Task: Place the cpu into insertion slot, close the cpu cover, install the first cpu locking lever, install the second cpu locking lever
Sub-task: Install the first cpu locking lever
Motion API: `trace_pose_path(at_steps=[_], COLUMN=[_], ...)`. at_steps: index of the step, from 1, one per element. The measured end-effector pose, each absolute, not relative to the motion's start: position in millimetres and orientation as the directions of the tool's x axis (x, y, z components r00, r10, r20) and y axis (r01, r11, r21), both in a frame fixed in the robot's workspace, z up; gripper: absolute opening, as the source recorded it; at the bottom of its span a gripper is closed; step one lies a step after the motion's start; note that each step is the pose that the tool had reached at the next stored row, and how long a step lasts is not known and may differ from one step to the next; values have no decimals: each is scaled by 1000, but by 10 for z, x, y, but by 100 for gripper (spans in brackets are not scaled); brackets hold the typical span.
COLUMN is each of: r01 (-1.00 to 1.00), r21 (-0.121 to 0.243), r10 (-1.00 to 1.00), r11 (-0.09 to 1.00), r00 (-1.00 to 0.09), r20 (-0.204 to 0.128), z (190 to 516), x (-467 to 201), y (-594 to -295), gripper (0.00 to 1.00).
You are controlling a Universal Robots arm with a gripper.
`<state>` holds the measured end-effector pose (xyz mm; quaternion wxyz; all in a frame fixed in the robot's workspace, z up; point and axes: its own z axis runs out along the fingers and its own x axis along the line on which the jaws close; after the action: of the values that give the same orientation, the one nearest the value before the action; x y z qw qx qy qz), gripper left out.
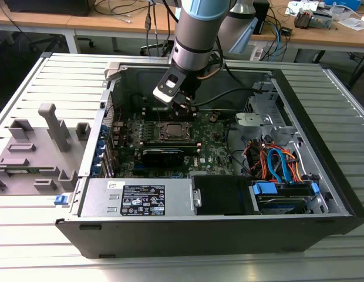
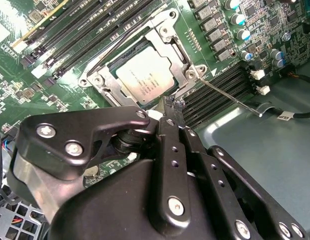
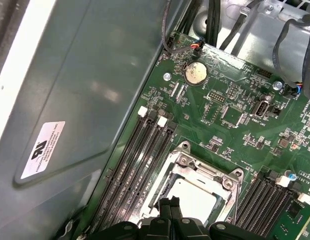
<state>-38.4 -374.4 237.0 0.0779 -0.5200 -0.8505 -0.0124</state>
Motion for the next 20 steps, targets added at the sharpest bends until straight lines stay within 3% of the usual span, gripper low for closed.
trace_pose_path(at_steps=[20], r01=[878], r21=[-52], r10=[872], r11=[476], r00=[-463], r20=[160], z=[2370], x=[-384], y=[-3744], gripper=[11])
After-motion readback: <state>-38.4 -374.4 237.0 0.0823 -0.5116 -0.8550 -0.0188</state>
